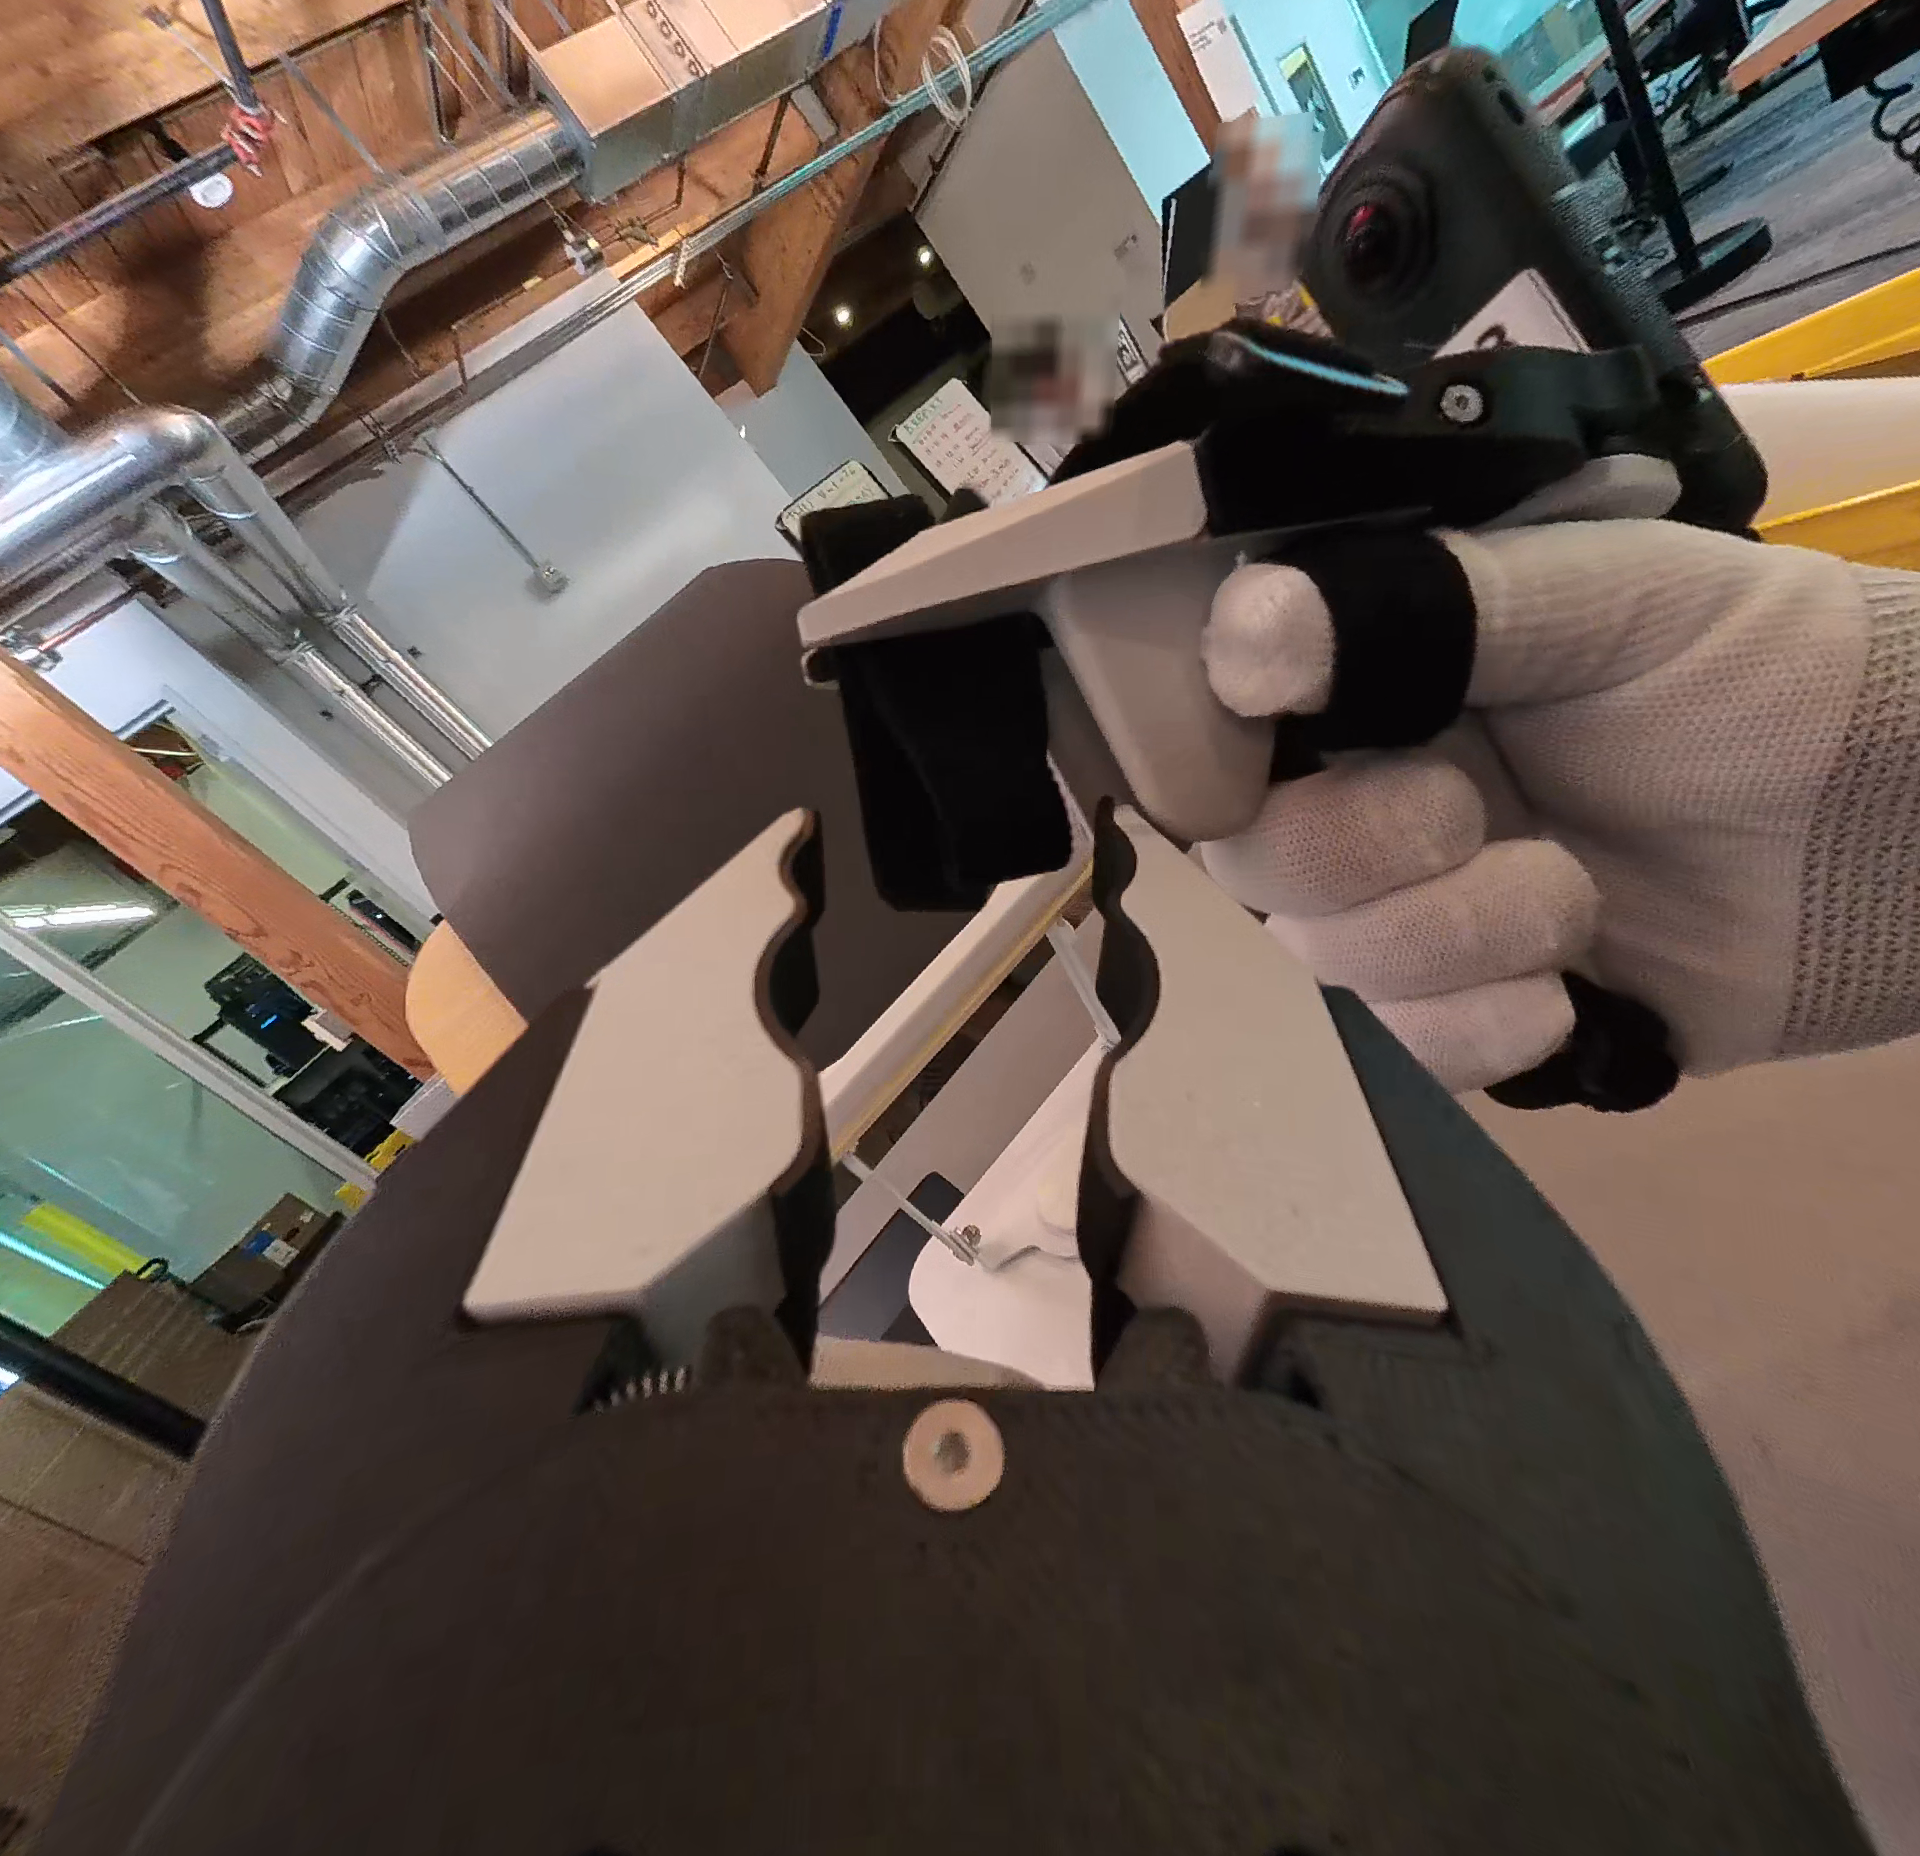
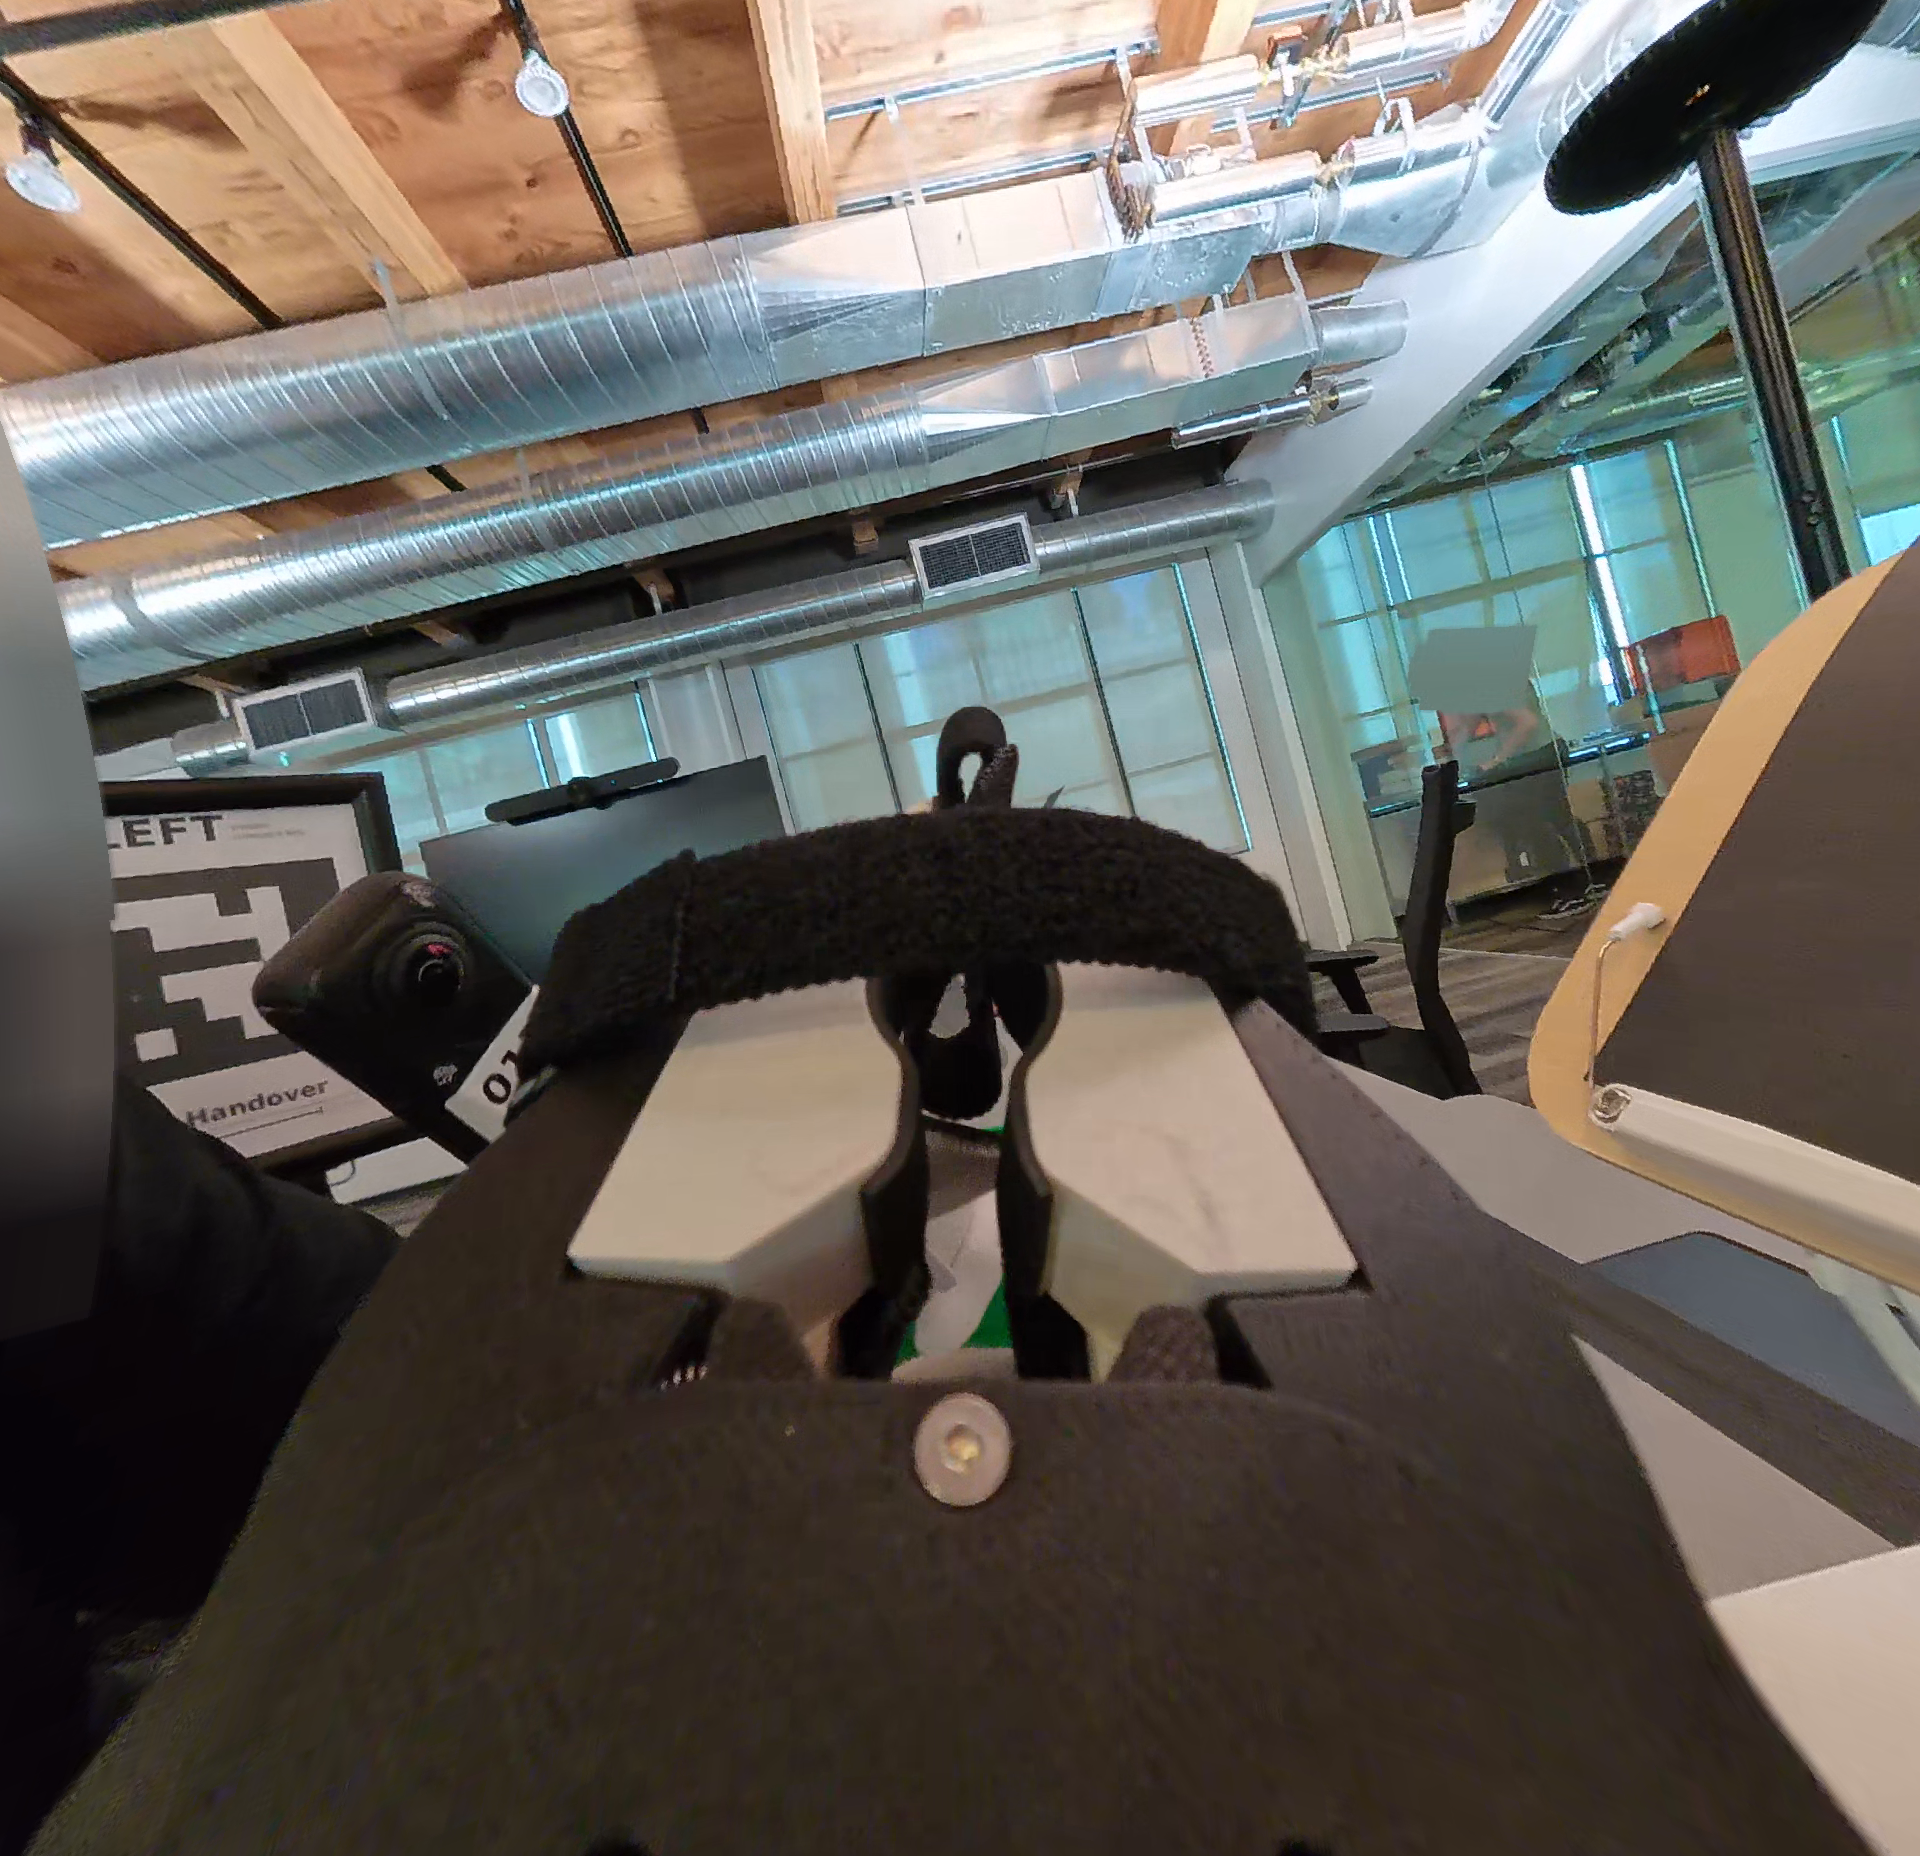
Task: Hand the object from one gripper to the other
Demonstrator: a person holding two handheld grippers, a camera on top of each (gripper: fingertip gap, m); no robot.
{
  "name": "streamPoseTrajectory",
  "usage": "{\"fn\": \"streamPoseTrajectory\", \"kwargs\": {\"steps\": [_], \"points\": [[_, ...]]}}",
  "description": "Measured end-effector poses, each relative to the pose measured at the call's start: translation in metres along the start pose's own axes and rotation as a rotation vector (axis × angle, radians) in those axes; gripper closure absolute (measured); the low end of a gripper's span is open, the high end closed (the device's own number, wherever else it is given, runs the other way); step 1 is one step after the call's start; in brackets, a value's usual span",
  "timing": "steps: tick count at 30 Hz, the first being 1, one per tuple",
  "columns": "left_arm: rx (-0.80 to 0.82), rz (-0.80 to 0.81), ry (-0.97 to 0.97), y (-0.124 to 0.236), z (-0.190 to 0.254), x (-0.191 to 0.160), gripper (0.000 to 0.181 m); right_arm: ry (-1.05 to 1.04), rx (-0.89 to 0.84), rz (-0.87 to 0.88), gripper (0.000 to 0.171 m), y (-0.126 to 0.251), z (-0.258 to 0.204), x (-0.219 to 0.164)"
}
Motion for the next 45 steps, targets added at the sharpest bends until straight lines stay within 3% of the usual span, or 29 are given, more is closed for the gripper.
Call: {"fn": "streamPoseTrajectory", "kwargs": {"steps": [4, 6, 20, 25, 29, 32, 41, 45], "points": [[-0.024, 0.029, -0.013, 0.001, 0.001, 0.0, 0.133, -0.063, 0.047, 0.031, 0.171, 0.003, 0.002, 0.001], [-0.036, 0.065, -0.03, 0.004, 0.0, 0.0, 0.143, -0.078, 0.086, 0.039, 0.171, 0.004, -0.001, 0.001], [-0.058, 0.009, -0.109, 0.011, -0.005, -0.011, 0.172, -0.118, 0.111, -0.004, 0.169, 0.005, 0.002, -0.01], [-0.088, -0.058, -0.142, 0.012, -0.015, -0.012, 0.174, -0.111, 0.094, -0.021, 0.152, 0.006, 0.006, -0.011], [-0.077, -0.077, -0.148, 0.014, -0.021, -0.013, 0.176, -0.102, 0.088, -0.021, 0.15, 0.006, 0.006, -0.01], [-0.064, -0.095, -0.142, 0.015, -0.025, -0.014, 0.176, -0.082, 0.064, -0.043, 0.132, 0.007, 0.009, -0.012], [-0.176, -0.242, -0.058, 0.013, -0.043, -0.017, 0.177, 0.115, -0.014, -0.081, 0.117, 0.017, 0.023, 0.009], [-0.272, -0.321, -0.012, 0.01, -0.045, -0.021, 0.177, 0.383, 0.001, -0.168, 0.11, 0.019, 0.016, 0.021]]}}
Point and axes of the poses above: each gripper's, where its closed fingertips meet, y back along the fingers, x out of its top, z = x × y across the jaws, the point moved 8 cm from there along y, back along the fingers, and after that the axes turned 12 degrees about z, right-handed, at the moved point
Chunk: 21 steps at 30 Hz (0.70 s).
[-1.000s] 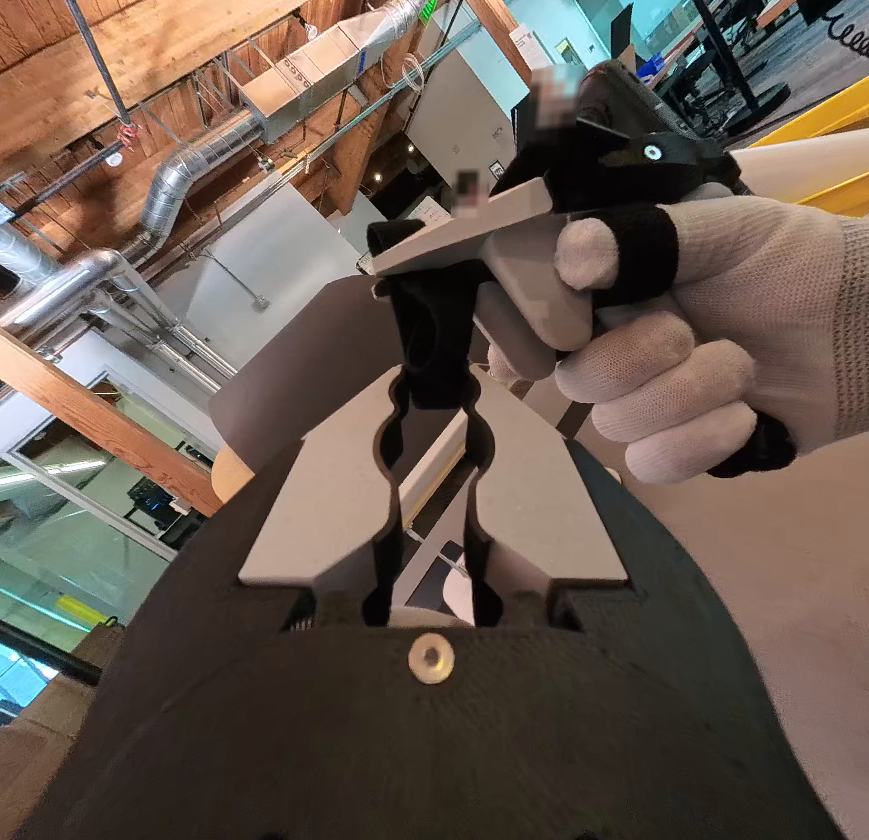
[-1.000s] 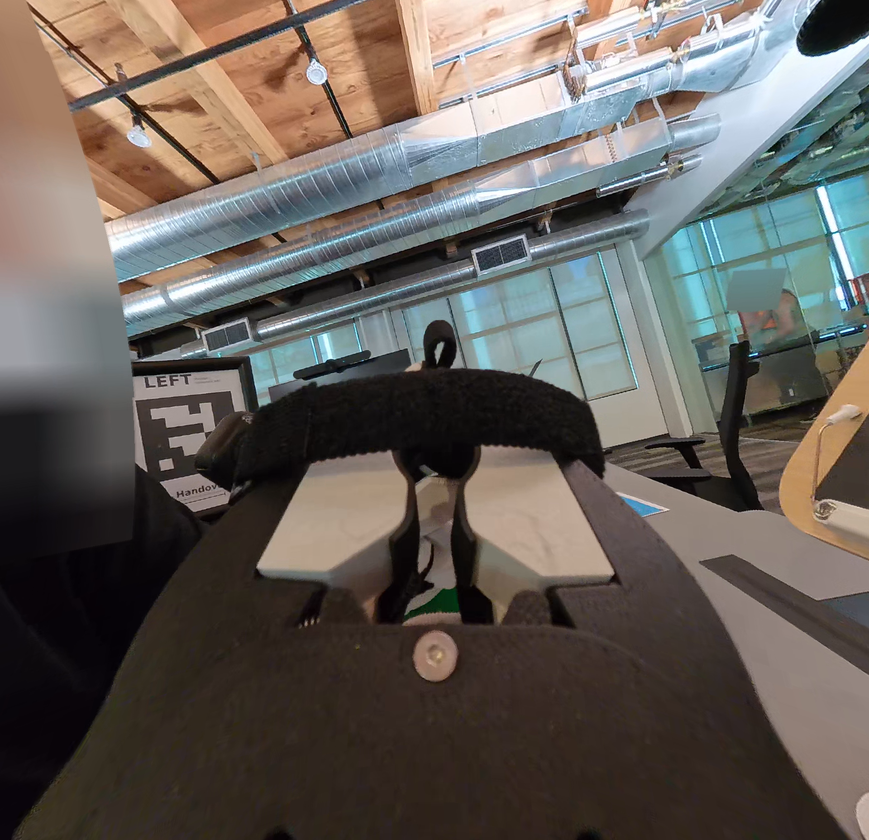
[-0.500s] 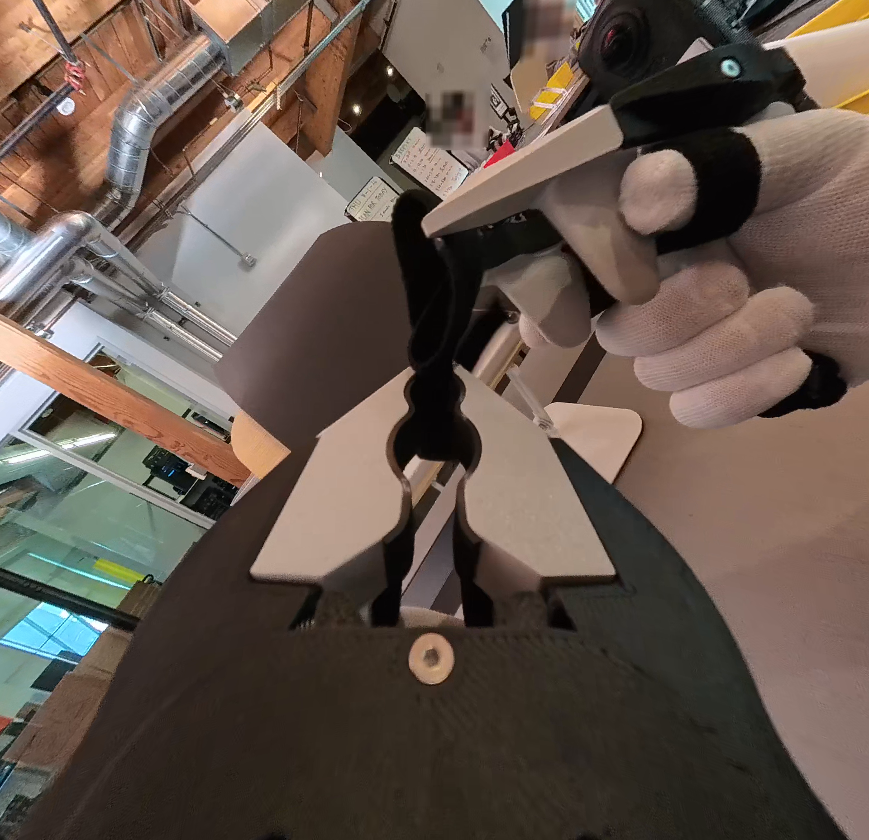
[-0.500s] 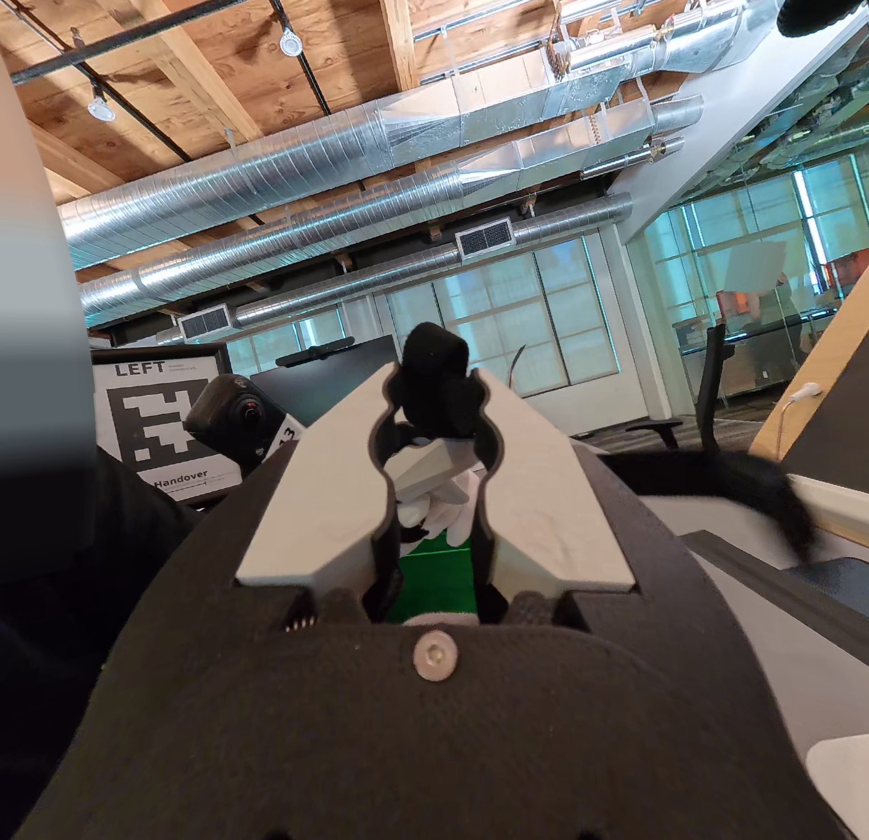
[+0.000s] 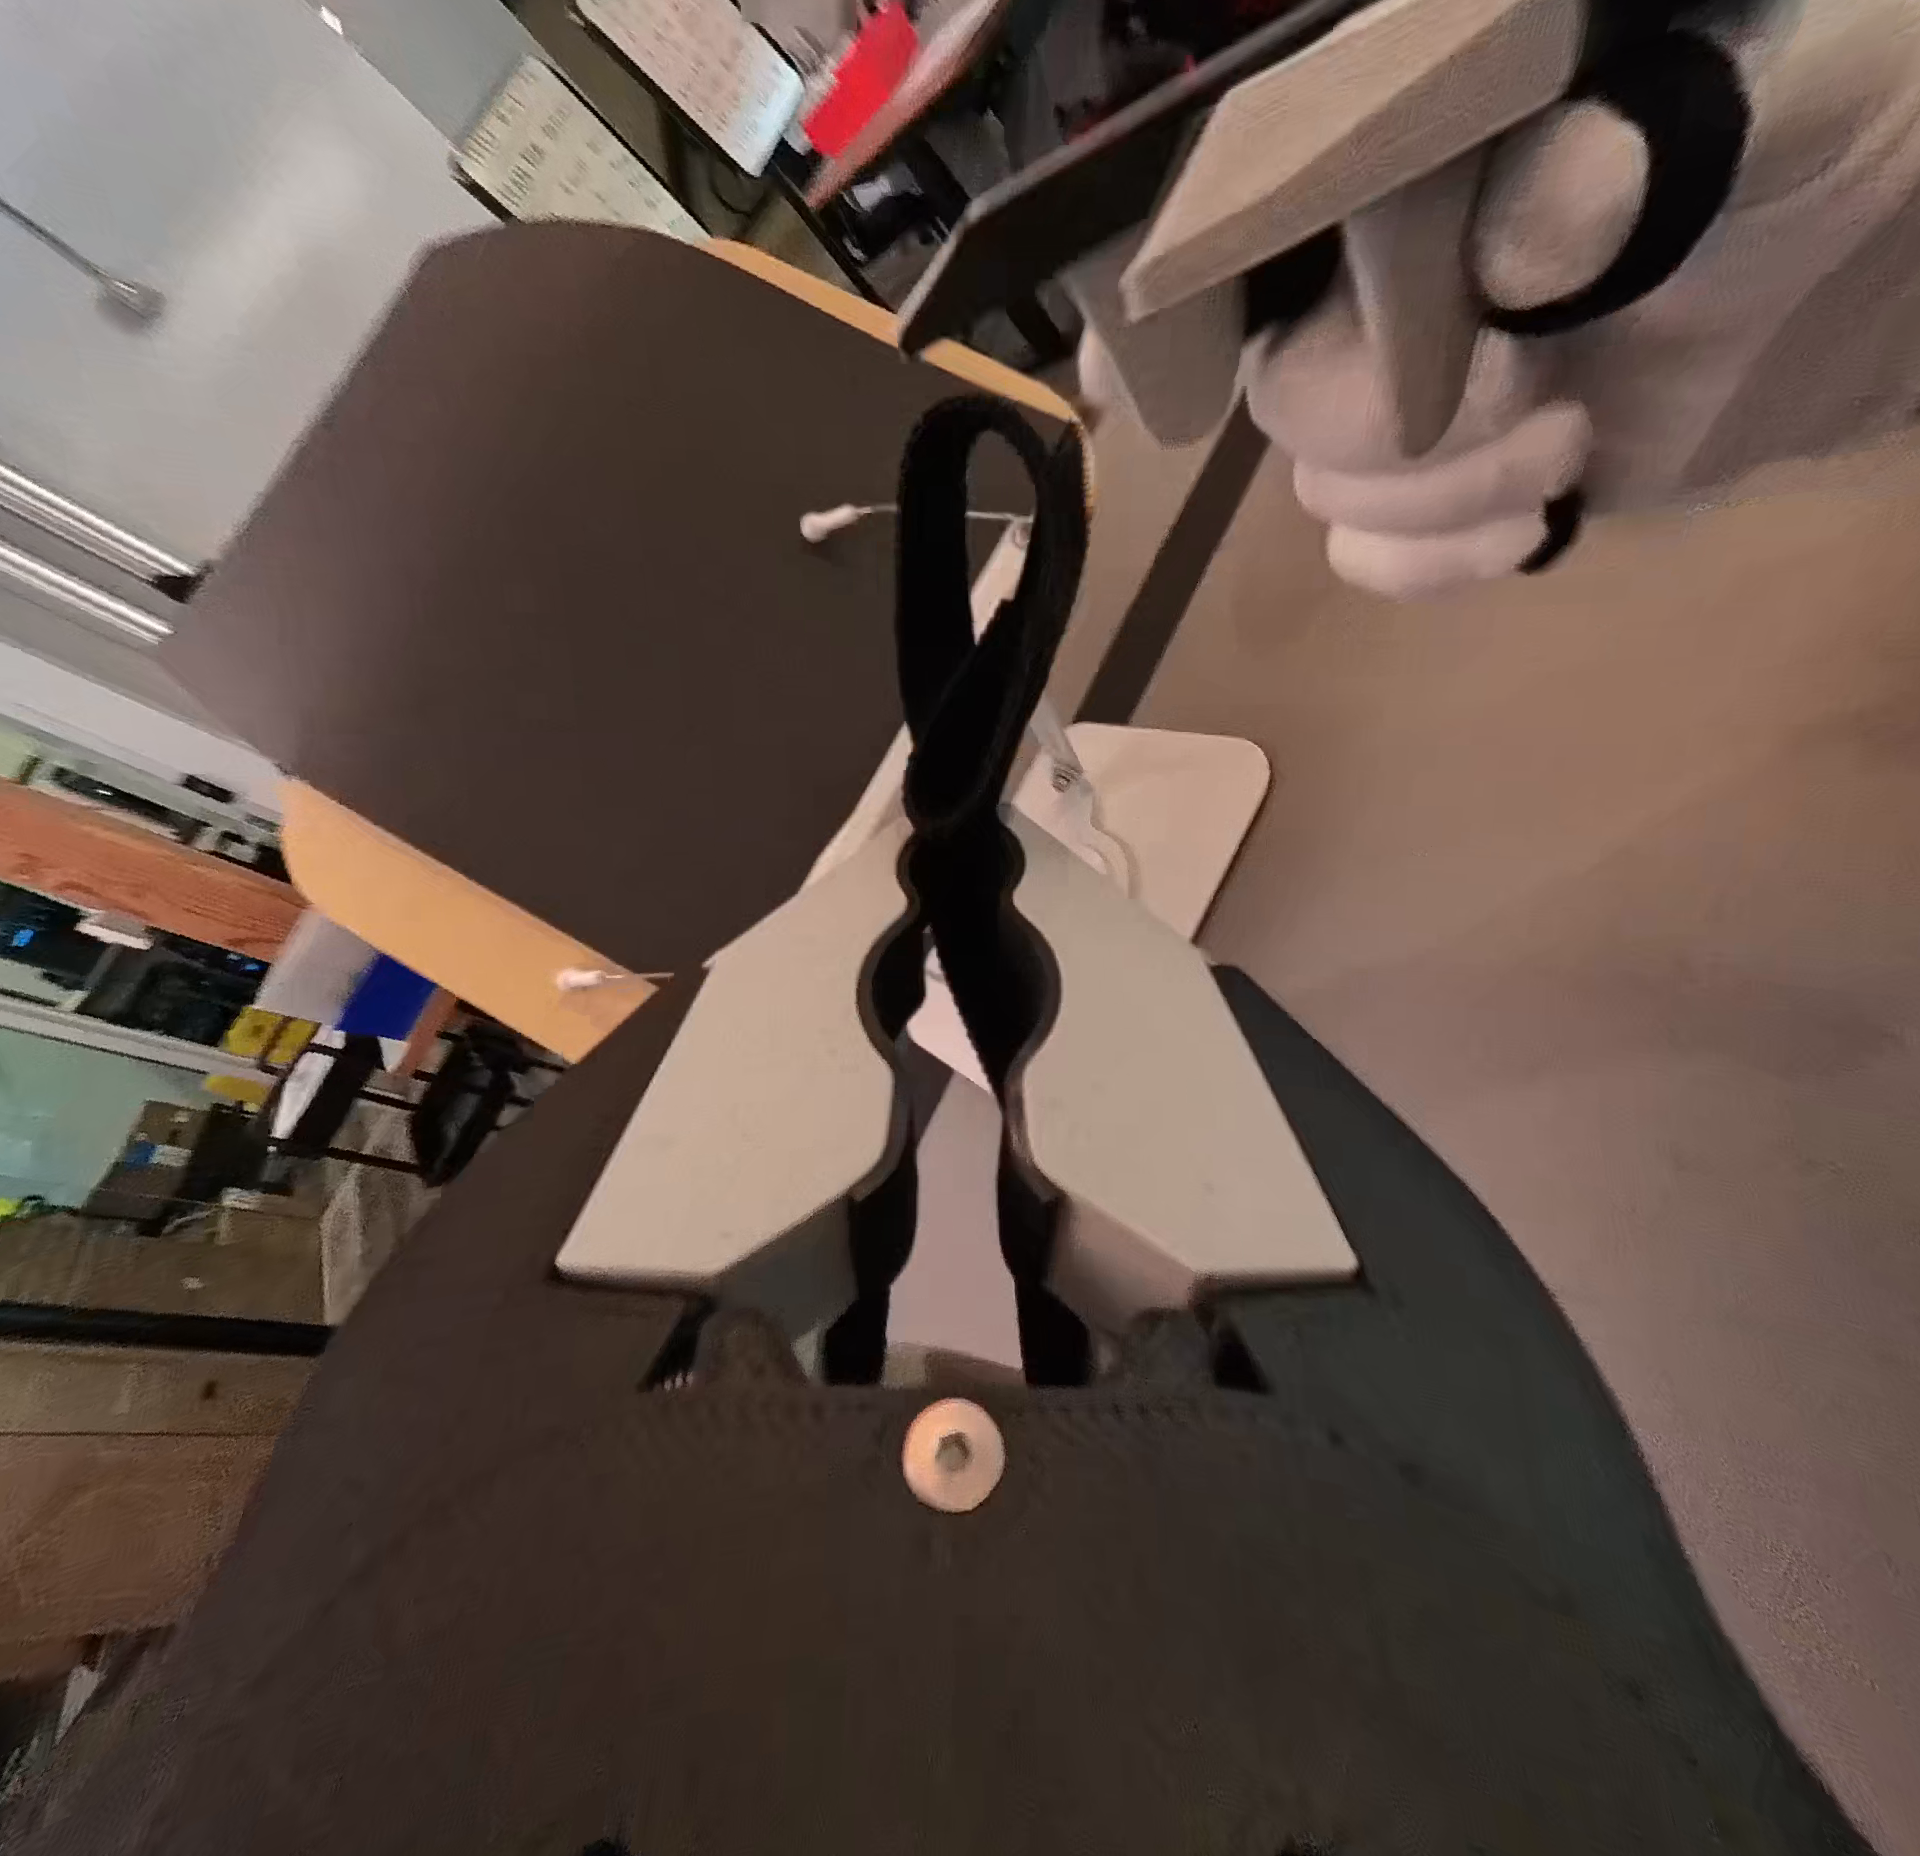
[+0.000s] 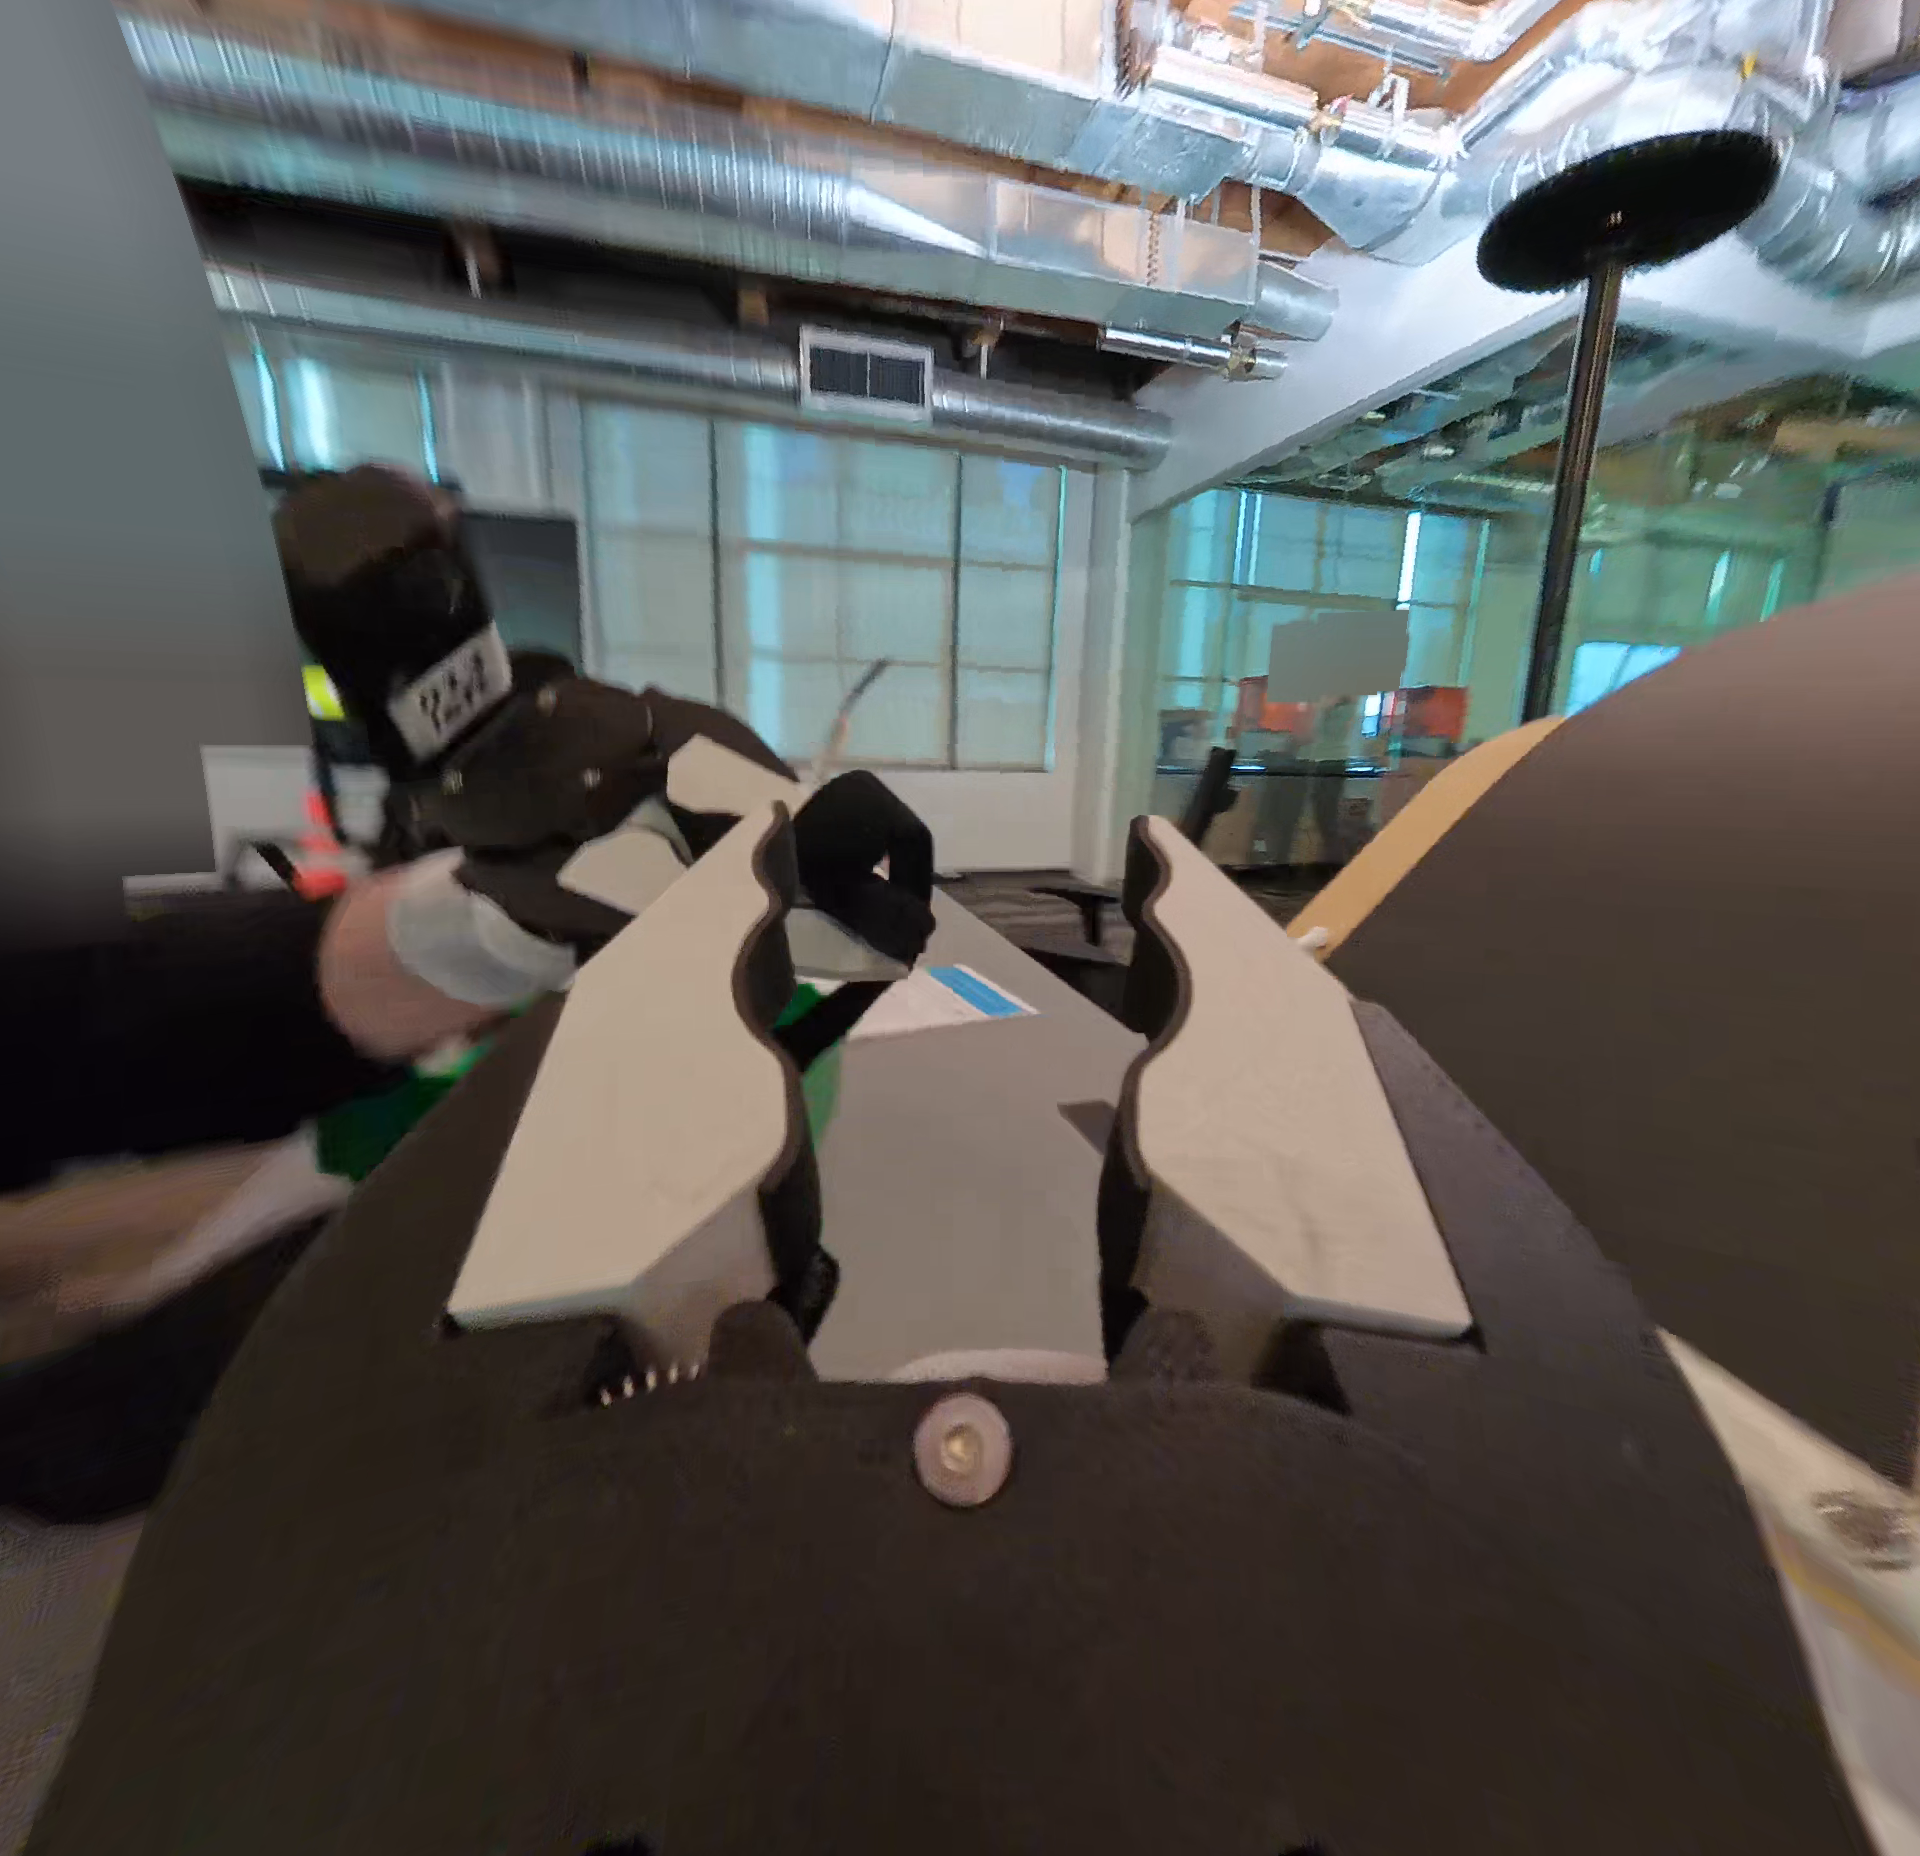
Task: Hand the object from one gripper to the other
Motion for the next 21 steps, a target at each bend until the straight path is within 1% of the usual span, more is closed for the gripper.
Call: {"fn": "streamPoseTrajectory", "kwargs": {"steps": [1, 3, 6, 8, 9, 12, 15, 17, 19, 21], "points": [[-0.025, -0.029, 0.004, -0.001, -0.001, -0.002, 0.177, 0.099, 0.016, -0.037, 0.107, 0.0, -0.004, 0.002], [-0.065, -0.091, -0.015, -0.004, -0.002, -0.004, 0.178, 0.361, 0.04, -0.159, 0.099, -0.001, -0.014, 0.002], [-0.14, -0.216, -0.033, -0.009, -0.003, -0.01, 0.178, 0.853, 0.038, -0.371, 0.091, -0.002, -0.022, -0.008], [-0.224, -0.253, 0.068, -0.014, -0.003, -0.011, 0.178, 1.154, 0.048, -0.472, 0.09, -0.003, -0.027, -0.021], [-0.269, -0.262, 0.131, -0.017, -0.004, -0.011, 0.178, 1.269, 0.052, -0.507, 0.09, -0.004, -0.029, -0.029], [-0.393, -0.32, 0.277, -0.02, -0.011, -0.014, 0.177, 1.448, 0.068, -0.586, 0.089, -0.006, -0.03, -0.053], [-0.475, -0.407, 0.347, -0.022, -0.016, -0.016, 0.178, 1.571, 0.053, -0.622, 0.101, -0.008, -0.031, -0.066], [-0.524, -0.459, 0.35, -0.023, -0.014, -0.017, 0.178, 1.604, 0.07, -0.63, 0.102, -0.011, -0.034, -0.074], [-0.583, -0.499, 0.361, -0.024, -0.009, -0.019, 0.178, 1.609, 0.053, -0.645, 0.113, -0.011, -0.033, -0.081], [-0.606, -0.559, 0.327, -0.025, -0.003, -0.026, 0.177, 1.593, 0.082, -0.659, 0.12, -0.009, -0.033, -0.087]]}}
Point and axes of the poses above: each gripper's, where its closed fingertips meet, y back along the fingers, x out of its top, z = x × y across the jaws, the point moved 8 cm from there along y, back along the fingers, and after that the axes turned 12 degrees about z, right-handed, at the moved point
